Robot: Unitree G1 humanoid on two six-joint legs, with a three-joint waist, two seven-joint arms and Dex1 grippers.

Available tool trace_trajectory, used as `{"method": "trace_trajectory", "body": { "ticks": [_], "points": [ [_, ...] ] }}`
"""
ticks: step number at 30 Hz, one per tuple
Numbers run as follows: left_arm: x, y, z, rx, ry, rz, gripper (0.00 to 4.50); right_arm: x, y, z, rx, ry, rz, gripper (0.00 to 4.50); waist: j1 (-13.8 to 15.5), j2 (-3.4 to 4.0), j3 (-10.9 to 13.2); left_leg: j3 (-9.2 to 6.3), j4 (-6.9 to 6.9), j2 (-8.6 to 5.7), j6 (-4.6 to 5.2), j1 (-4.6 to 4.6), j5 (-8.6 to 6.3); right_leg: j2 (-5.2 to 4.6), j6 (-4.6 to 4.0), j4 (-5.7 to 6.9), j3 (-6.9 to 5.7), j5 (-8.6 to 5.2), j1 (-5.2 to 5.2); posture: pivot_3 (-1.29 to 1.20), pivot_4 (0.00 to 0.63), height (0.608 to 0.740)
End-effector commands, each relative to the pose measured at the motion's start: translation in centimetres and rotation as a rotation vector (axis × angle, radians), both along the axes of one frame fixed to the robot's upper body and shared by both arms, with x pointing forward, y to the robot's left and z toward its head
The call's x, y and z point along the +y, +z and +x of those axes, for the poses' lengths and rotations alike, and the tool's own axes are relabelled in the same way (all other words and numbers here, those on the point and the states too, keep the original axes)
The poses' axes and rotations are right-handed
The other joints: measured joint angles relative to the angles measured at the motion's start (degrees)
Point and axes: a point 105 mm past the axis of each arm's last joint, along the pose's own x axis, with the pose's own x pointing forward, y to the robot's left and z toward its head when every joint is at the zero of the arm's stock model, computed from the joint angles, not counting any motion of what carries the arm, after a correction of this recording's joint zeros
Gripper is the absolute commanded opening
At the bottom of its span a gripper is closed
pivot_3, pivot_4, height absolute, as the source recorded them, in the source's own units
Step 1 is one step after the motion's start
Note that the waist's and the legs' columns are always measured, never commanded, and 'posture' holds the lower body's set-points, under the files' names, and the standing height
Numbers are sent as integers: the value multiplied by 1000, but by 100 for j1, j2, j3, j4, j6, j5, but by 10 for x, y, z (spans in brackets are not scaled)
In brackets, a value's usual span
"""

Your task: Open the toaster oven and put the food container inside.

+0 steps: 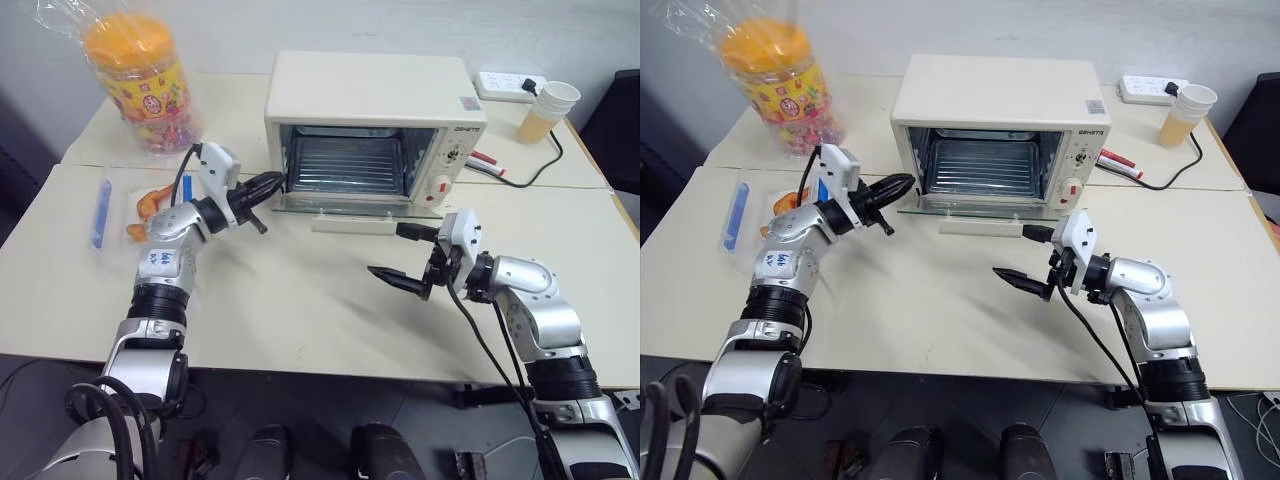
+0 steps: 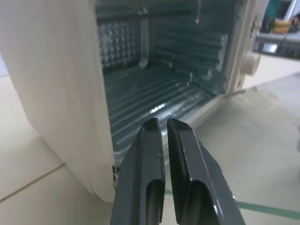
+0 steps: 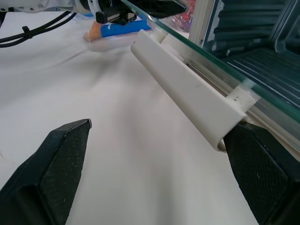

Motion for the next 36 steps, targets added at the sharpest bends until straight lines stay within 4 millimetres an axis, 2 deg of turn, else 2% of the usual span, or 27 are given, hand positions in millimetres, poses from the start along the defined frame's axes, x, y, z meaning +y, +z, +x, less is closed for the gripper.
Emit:
{"method": "trace_trajectory", "body": {
  "ticks": [1,4,8,12,14,18,20,22,26,29,30,33,36],
  "points": [
    [-7,3,-6,-36,-57,36,419,-18,8,-8,-71,-61,5,4500,11,-1,1,0,1,0,0,-1,0,-1,0,0,-1,0,0,0,150,740],
    [-12,-7,-12,-24,-108,93,419,-37,-1,-18,-68,-141,-8,4500,67,-1,1,-1,4,-3,0,-1,0,-3,0,0,-1,0,4,0,150,740],
    [-17,-22,-21,-7,-155,155,419,-76,-21,-47,-39,-267,-32,4500,164,-1,1,-1,7,-4,1,-1,0,-2,0,-1,-2,0,8,0,150,740],
    [-22,-39,-25,29,-131,200,419,-99,-26,-60,-50,-356,-66,4500,196,-3,2,3,12,-6,4,0,0,-3,3,-2,2,2,11,0,150,740],
    [-24,-51,-28,52,-122,236,419,-101,-22,-65,-62,-372,-61,4500,186,-4,3,7,15,-6,11,4,4,-3,11,-3,7,6,15,0,150,740],
    [-28,-60,-36,99,-80,205,419,-92,-7,-66,-98,-347,-41,4500,150,-3,2,5,13,-2,10,15,5,-7,11,-10,14,6,20,0,150,740],
    [-29,-60,-42,107,-83,180,770,-85,1,-65,-113,-317,-27,4500,140,-3,2,5,11,-3,10,16,5,-13,11,-6,14,6,21,0,150,740],
    [-24,-49,-52,96,-89,104,1078,-77,10,-62,-123,-283,0,4500,128,-3,2,4,10,-2,9,16,5,-15,11,-5,13,6,22,0,150,740],
    [5,-28,-69,73,-44,-1,2160,-56,24,-59,-142,-189,30,4500,126,-4,3,0,7,3,7,15,6,-23,11,-8,14,6,21,0,150,740],
    [55,-18,-98,86,35,-55,2843,-28,34,-60,-154,-80,80,4500,92,-3,3,-4,6,5,6,15,7,-26,11,-13,19,6,21,0,150,740],
    [65,-17,-106,94,51,-56,3065,-22,36,-60,-155,-57,91,4500,49,-3,3,-3,2,6,5,17,6,-28,11,-14,25,6,20,0,150,740],
    [95,-23,-129,145,144,-69,3845,-6,40,-61,-169,1,115,4500,21,1,4,-16,-9,8,1,17,4,-31,8,-24,51,5,24,0,150,740],
    [147,-44,-171,225,353,-80,4475,11,47,-60,-211,81,141,4500,69,1,5,-25,-10,5,2,14,2,-35,7,-58,49,5,33,0,150,740]
  ]
}}
